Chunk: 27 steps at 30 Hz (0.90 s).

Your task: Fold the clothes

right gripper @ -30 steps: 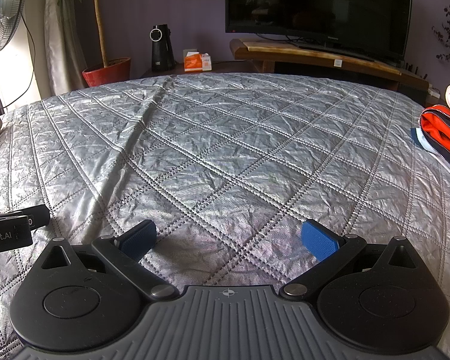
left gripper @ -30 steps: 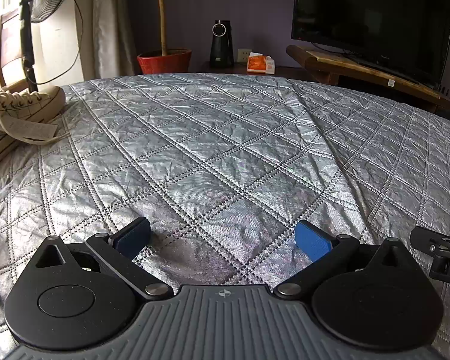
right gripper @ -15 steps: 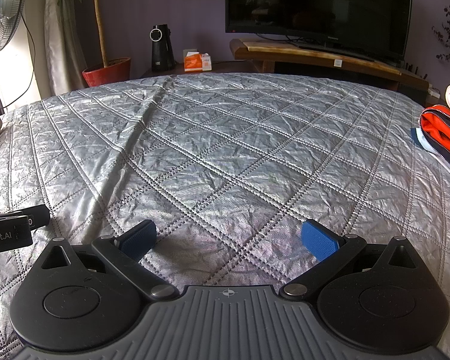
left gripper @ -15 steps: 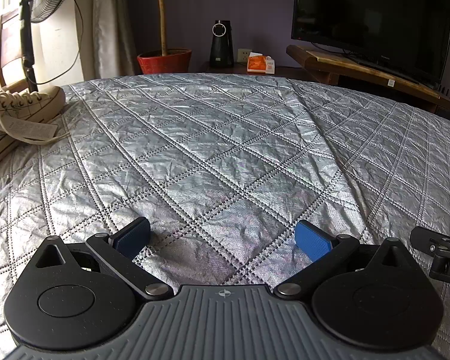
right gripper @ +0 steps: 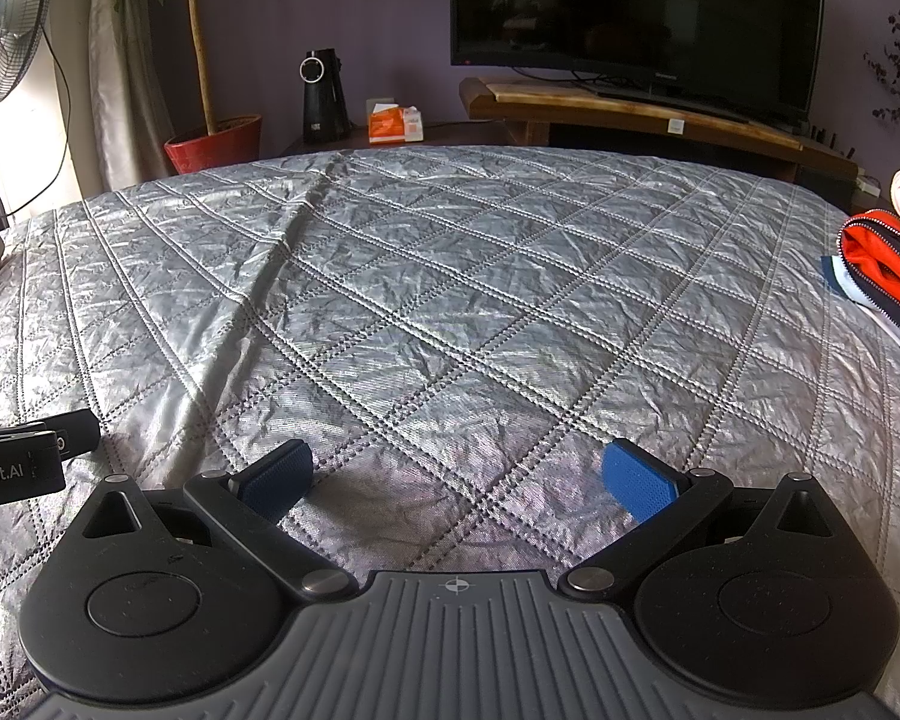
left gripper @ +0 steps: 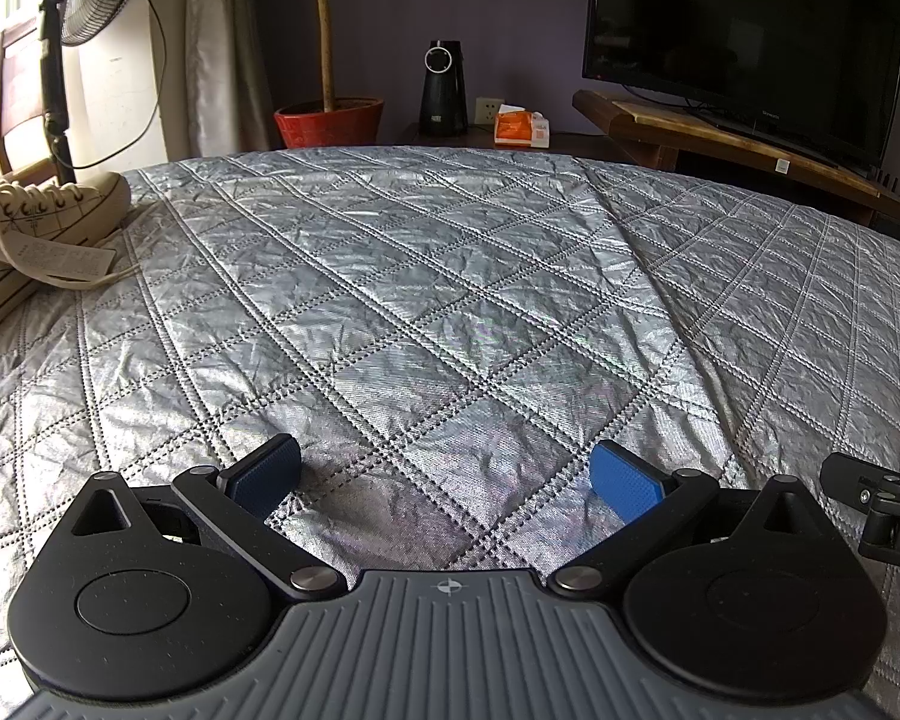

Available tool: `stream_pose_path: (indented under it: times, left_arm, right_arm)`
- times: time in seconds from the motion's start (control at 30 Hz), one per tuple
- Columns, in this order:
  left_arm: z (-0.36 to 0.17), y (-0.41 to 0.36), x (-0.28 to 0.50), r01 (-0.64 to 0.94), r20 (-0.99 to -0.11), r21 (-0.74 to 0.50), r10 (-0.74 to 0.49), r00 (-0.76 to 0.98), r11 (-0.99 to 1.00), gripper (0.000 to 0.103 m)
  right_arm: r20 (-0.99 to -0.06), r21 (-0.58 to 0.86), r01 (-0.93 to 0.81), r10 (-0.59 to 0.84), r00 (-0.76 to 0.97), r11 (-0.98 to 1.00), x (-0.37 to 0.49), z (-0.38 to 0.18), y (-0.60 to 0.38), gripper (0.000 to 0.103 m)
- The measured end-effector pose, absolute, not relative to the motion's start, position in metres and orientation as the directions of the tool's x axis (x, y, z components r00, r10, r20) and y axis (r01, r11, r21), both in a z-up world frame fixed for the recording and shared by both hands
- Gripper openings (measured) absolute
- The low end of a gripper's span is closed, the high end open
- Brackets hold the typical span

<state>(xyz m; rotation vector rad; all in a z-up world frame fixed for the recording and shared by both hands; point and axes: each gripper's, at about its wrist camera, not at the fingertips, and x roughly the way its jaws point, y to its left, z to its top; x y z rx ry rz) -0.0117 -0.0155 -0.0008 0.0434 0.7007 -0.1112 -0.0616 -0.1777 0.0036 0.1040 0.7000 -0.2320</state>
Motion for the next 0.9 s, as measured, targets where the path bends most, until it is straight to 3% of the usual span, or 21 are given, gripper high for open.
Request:
stream_pose_path:
  times: [0.57, 0.9]
  left_arm:
    - [-0.001, -0.017, -0.012, 0.117, -0.646, 0.004, -0.087, 0.759, 0.993, 0.103]
    - [0.023, -0.013, -0.023, 0.148, -0.806, 0.059, -0.040, 0.591, 0.987, 0.103]
  right_arm:
    - [-0.649, 0.017, 0.246, -0.176, 0.740, 0.969, -0.061, 0.003, -0.178, 0.103]
    - [-0.649, 0.017, 0.246, -0.176, 0.740, 0.969, -0.062, 0.004, -0.177, 0.103]
